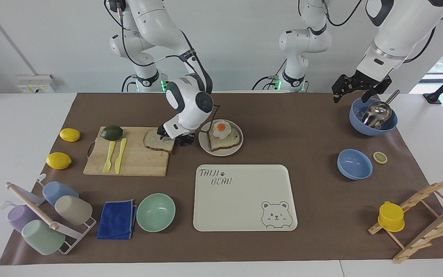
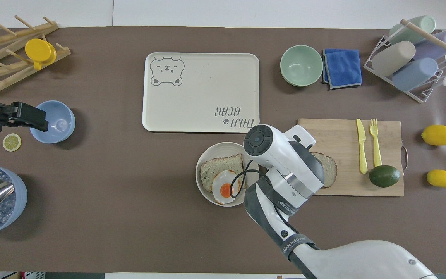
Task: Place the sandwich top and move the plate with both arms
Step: 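Lower the bread slice onto the egg sandwich and open the right gripper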
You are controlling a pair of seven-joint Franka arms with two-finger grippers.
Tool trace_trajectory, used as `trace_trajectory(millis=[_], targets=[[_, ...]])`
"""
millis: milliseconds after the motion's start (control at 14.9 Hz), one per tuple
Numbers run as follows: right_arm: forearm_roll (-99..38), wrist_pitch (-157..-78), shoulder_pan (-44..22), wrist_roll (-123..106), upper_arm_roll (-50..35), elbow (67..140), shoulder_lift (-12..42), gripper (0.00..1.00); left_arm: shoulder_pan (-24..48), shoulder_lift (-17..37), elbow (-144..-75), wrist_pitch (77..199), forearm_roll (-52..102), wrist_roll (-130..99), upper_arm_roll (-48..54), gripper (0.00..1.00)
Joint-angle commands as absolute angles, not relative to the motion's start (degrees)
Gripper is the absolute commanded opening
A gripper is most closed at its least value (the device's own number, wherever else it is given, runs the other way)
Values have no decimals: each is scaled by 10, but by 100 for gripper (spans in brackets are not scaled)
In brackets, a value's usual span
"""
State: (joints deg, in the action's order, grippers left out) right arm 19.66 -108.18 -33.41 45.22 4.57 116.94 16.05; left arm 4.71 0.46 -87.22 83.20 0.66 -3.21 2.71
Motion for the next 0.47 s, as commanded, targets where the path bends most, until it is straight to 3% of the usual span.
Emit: trace_trajectory(millis=[0,134,201,402], targets=[[210,-1076,-330,442,42,1175,151,85,40,-8,-883,831,-4,-23,32,100],[210,-1077,-329,439,41,1178,150,70,41,-8,-883,831,-5,-23,32,100],[209,-1076,-329,439,41,1178,150,57,41,-8,-882,831,-4,-23,32,100],[209,-1074,-330,430,40,1177,150,5,41,-8,-882,834,-4,-24,32,100]])
